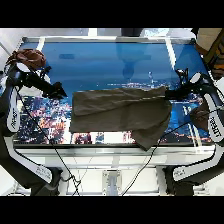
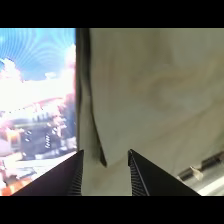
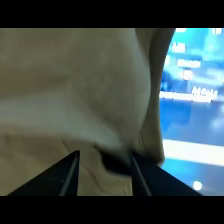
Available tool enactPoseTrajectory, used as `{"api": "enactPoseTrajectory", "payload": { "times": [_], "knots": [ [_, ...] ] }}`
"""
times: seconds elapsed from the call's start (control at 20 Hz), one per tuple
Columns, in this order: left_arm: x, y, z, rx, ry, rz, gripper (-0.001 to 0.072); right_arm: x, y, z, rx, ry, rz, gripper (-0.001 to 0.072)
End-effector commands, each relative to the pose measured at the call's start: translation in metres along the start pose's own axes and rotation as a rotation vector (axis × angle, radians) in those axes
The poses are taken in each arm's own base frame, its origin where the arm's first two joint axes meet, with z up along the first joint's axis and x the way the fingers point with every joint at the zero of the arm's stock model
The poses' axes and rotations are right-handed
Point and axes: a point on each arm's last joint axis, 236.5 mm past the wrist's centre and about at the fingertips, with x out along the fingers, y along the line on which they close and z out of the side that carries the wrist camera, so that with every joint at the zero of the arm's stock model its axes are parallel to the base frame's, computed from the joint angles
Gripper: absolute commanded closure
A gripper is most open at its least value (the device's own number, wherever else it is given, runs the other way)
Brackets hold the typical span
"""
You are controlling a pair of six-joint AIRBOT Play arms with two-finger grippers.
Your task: Fold the shirts.
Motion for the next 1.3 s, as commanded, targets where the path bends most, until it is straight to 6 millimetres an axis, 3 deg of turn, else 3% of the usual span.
{"api": "enactPoseTrajectory", "payload": {
  "times": [0.0, 0.15, 0.25, 0.3, 0.35, 0.4, 0.55, 0.65, 0.75, 0.8, 0.85, 0.9, 1.05, 1.15, 1.25],
  "knots": [
    [-0.004, -0.020, -0.003, 0.001, 0.009, -0.075, 0.0361, -0.014, 0.006, -0.030, -0.015, 0.147, 0.022, 0.0334],
    [-0.011, -0.042, 0.003, 0.013, -0.013, -0.157, 0.0361, -0.031, 0.012, -0.067, -0.024, 0.320, 0.045, 0.0334],
    [-0.022, -0.079, 0.014, 0.022, -0.065, -0.312, 0.0362, -0.036, 0.014, -0.072, -0.025, 0.341, 0.051, 0.0335],
    [-0.038, -0.110, 0.026, 0.037, -0.119, -0.445, 0.0419, -0.038, 0.022, -0.064, -0.023, 0.302, 0.078, 0.0337],
    [-0.064, -0.146, 0.039, 0.093, -0.197, -0.589, 0.0688, -0.046, 0.037, -0.046, -0.023, 0.228, 0.130, 0.0338],
    [-0.093, -0.177, 0.048, 0.154, -0.268, -0.693, 0.0696, -0.058, 0.053, -0.027, -0.024, 0.146, 0.182, 0.0340],
    [-0.177, -0.252, 0.045, 0.427, -0.436, -0.762, 0.0696, -0.126, 0.075, 0.027, -0.081, -0.093, 0.210, 0.0345],
    [-0.229, -0.291, 0.030, 0.570, -0.568, -0.733, 0.0697, -0.190, 0.081, 0.053, -0.131, -0.277, 0.155, 0.0345],
    [-0.268, -0.319, 0.001, 0.676, -0.684, -0.685, 0.0697, -0.262, 0.092, 0.059, -0.179, -0.450, 0.100, 0.0346],
    [-0.278, -0.325, -0.017, 0.732, -0.721, -0.612, 0.0697, -0.293, 0.098, 0.052, -0.201, -0.515, 0.068, 0.0345],
    [-0.279, -0.320, -0.030, 0.756, -0.740, -0.485, 0.0697, -0.323, 0.101, 0.040, -0.218, -0.574, 0.020, 0.0346],
    [-0.277, -0.304, -0.039, 0.763, -0.752, -0.303, 0.0697, -0.345, 0.102, 0.025, -0.228, -0.607, -0.030, 0.0346],
    [-0.294, -0.212, -0.066, 0.572, -0.760, 0.245, 0.0696, -0.395, 0.093, -0.029, -0.191, -0.659, -0.184, 0.0347],
    [-0.299, -0.164, -0.102, 0.460, -0.662, 0.440, 0.0695, -0.408, 0.092, -0.059, -0.182, -0.677, -0.239, 0.0470],
    [-0.295, -0.154, -0.118, 0.394, -0.627, 0.459, 0.0685, -0.392, 0.090, -0.089, -0.162, -0.621, -0.251, 0.0468]
  ]
}}
